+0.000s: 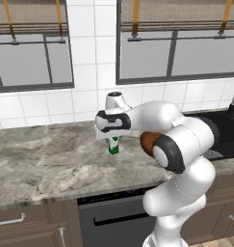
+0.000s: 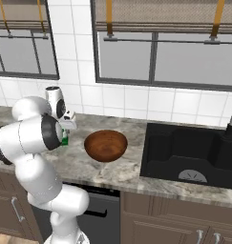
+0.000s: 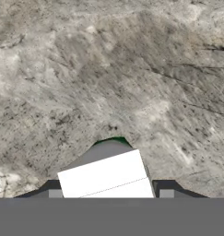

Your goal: Gather the eggs and milk located in the vicinity of the sink area and place them right next to the bowl.

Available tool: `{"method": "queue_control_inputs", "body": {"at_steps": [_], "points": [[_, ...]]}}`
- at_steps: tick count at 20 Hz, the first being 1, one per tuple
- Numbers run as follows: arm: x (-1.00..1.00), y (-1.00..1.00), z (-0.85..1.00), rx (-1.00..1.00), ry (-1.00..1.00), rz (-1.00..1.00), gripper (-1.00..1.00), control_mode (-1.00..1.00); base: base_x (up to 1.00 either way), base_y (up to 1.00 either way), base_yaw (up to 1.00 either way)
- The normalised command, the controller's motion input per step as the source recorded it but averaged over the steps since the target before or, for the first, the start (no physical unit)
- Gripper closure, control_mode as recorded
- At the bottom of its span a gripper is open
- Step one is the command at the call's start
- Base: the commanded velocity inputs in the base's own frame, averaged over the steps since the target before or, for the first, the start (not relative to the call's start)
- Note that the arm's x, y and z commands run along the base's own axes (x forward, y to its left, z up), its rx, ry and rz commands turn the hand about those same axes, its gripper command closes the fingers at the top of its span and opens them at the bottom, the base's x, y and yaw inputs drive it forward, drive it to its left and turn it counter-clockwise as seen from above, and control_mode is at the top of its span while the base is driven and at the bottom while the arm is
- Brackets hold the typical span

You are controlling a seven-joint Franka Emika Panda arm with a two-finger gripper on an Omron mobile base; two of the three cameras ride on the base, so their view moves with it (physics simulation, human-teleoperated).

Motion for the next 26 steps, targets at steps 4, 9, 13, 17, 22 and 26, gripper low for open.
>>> {"method": "queue_control_inputs", "body": {"at_steps": [4,9,13,17,22,26], "points": [[0.19,0.00,0.00,-0.09,0.02,0.02,1.00,-1.00,0.00,0.00,0.00],[0.08,-0.01,0.00,-0.11,0.05,0.00,1.00,-1.00,0.00,0.00,0.00],[0.02,-0.15,0.00,-0.03,0.04,-0.04,1.00,-1.00,0.00,0.00,0.00],[0.09,-0.24,0.00,0.00,0.05,-0.08,1.00,-1.00,0.00,0.00,0.00],[0.04,-0.30,0.00,0.00,0.01,-0.15,1.00,-1.00,0.00,0.00,0.00],[0.00,-0.16,0.00,0.00,0.00,-0.18,1.00,-1.00,0.00,0.00,0.00]]}}
